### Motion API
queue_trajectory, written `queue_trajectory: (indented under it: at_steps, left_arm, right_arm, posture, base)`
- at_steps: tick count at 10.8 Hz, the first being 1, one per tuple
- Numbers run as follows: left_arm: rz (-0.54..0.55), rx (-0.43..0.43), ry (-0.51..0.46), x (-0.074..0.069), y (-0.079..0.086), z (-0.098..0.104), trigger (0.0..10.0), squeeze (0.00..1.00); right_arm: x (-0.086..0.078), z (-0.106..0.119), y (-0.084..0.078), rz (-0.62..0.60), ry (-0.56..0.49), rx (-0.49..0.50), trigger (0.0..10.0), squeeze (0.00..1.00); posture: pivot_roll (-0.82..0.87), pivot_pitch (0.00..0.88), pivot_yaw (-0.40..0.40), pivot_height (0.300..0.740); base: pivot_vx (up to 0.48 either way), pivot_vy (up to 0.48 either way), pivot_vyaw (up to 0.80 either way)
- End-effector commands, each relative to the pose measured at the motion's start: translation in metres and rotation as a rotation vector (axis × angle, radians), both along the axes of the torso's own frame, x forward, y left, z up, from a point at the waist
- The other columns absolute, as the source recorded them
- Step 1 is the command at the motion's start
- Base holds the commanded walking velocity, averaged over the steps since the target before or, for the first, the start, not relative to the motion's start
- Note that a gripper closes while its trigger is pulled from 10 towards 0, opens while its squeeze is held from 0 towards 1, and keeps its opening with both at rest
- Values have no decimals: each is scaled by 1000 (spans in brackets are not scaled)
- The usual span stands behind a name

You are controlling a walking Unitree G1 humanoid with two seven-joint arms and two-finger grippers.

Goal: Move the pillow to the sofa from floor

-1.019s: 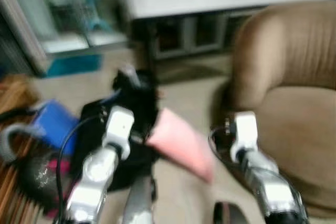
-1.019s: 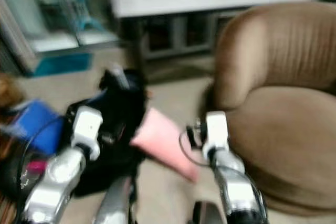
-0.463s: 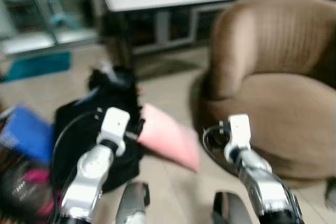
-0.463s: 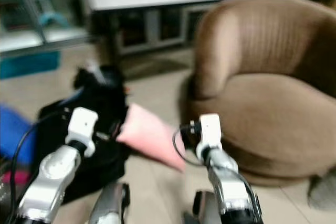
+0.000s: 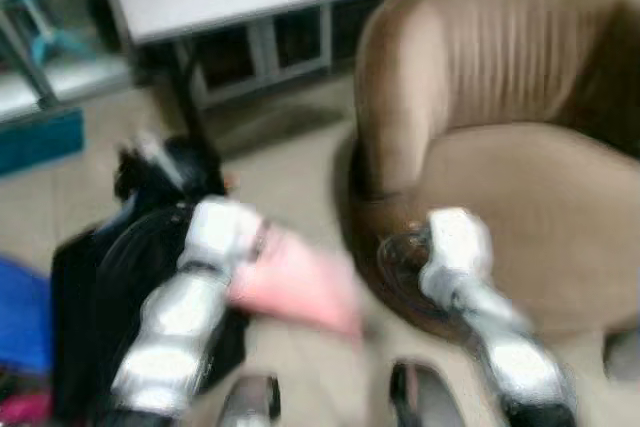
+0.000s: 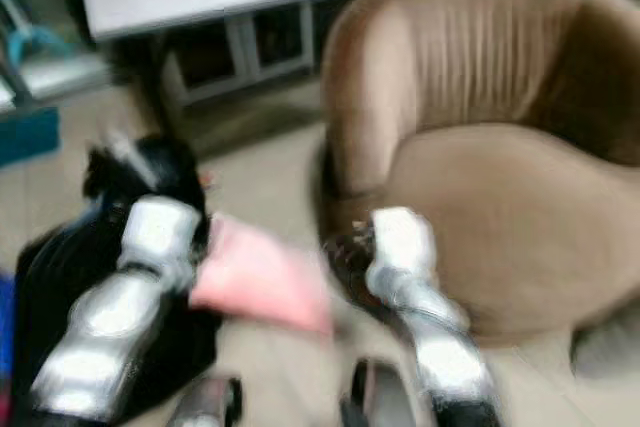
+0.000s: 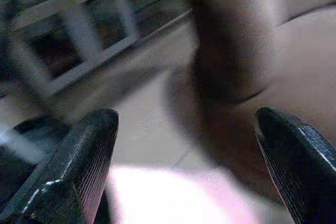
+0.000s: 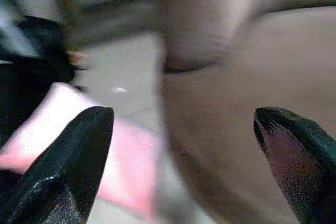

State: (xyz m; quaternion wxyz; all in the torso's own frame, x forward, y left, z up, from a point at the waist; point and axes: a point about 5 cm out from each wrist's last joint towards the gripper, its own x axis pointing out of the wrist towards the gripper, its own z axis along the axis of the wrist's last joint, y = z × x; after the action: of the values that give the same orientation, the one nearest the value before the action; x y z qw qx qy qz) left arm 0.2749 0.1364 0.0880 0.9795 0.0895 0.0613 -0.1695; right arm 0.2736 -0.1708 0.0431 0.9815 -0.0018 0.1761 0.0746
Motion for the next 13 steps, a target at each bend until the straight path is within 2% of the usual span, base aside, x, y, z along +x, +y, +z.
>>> queue_trajectory:
  at_steps: [1, 9, 13]
  left_arm:
    - [45, 26, 7, -2, 17, -2, 10000, 0]
    - [50, 23, 7, -4, 16, -3, 10000, 0]
    - [65, 31, 8, -5, 18, -4, 10000, 0]
  right_arm:
    - [6, 7, 14, 31, -26, 30, 10000, 0]
    - [6, 6, 15, 46, -19, 26, 10000, 0]
    - [5, 4, 16, 49, -12, 42, 10000, 0]
  posture:
    - [37, 0, 43, 595]
    - [40, 0, 32, 595]
    - [46, 0, 27, 595]
  base:
    - [364, 0, 0]
    - [352, 0, 0]
    - [60, 0, 0]
